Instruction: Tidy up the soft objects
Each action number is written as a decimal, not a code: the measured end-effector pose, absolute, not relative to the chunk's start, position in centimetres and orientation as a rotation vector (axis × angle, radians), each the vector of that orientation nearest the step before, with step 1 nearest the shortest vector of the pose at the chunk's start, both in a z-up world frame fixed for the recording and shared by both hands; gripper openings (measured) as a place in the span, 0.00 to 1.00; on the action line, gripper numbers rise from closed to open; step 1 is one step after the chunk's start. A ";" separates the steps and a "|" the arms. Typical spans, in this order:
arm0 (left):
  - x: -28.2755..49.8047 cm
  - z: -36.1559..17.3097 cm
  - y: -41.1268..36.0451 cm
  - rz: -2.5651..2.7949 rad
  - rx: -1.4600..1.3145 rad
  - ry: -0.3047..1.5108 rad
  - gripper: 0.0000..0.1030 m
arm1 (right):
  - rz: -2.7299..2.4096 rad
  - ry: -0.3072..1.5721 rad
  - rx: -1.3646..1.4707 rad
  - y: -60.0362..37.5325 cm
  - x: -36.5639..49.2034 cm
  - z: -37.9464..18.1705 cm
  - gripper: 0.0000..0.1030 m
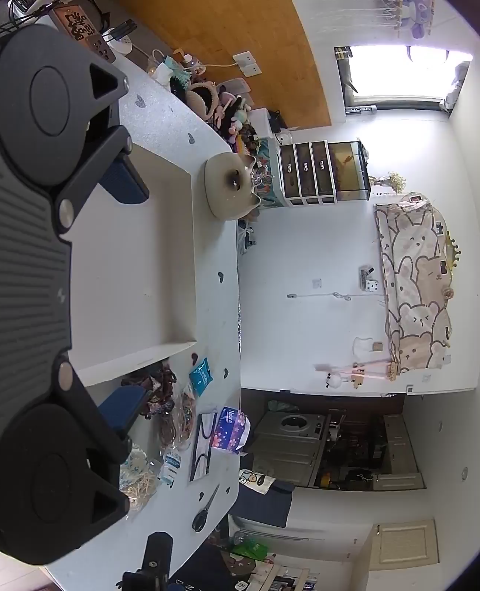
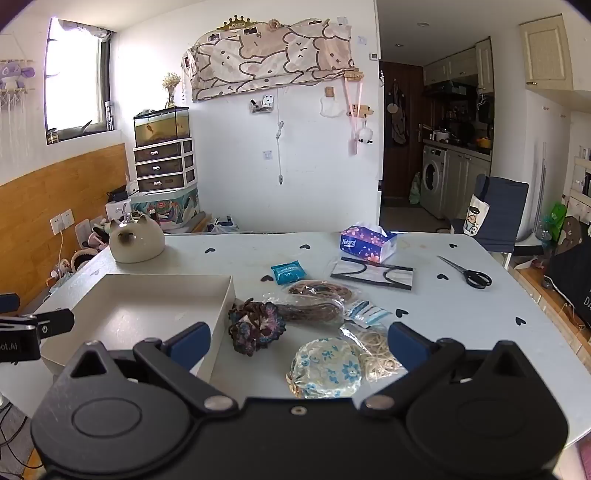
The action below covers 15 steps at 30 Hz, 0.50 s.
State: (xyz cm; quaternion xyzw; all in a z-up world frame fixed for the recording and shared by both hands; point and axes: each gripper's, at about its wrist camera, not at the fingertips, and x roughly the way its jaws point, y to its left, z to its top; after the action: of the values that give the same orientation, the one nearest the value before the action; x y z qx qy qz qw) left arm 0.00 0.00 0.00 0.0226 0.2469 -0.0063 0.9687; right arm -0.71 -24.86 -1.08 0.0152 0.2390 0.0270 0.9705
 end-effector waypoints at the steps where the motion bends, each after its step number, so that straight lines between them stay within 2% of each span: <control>1: 0.0 0.0 0.0 -0.013 0.045 0.500 1.00 | 0.054 0.480 0.029 -24.9 -0.7 -1.1 1.00; 15: 0.0 0.0 0.0 -0.014 0.044 0.497 1.00 | 0.053 0.483 0.026 -24.9 -0.8 -1.1 1.00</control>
State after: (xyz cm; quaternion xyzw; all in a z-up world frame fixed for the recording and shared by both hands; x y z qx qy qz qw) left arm -0.04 0.01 0.03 0.0220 0.2460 -0.0070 0.9690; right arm -0.79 -24.89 -1.07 0.0128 0.2392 0.0260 0.9705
